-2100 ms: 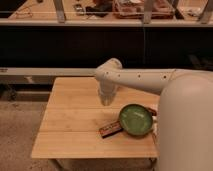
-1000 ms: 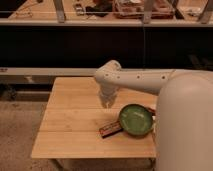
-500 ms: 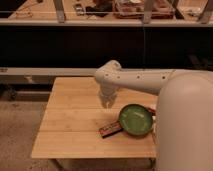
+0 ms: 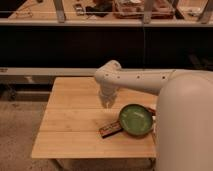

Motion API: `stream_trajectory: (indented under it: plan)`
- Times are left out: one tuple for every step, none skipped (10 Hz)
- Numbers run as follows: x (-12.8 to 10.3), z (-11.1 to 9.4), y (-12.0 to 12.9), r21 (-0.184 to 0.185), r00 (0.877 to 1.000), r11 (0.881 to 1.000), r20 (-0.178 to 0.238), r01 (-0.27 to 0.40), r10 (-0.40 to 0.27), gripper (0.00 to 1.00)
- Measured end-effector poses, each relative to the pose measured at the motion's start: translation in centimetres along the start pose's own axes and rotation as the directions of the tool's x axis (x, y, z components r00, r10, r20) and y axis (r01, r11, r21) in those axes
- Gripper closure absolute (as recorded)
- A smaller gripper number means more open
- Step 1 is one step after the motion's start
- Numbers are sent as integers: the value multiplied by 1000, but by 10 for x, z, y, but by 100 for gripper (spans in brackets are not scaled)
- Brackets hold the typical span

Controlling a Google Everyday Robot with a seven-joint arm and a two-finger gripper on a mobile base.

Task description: Drag the ceramic bowl in a circle

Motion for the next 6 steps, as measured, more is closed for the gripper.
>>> stream_trajectory:
  plan:
    - [0,0,0,0,1000,1000,0,0,0,70]
    - [0,0,0,0,1000,1000,0,0,0,70]
    - [0,0,0,0,1000,1000,0,0,0,70]
    - [0,0,0,0,1000,1000,1,-1,1,70]
    - [0,1,0,9,1000,1000,7,-8,8,70]
    - [-3,5,3,35,999,999,29,-33,32,74]
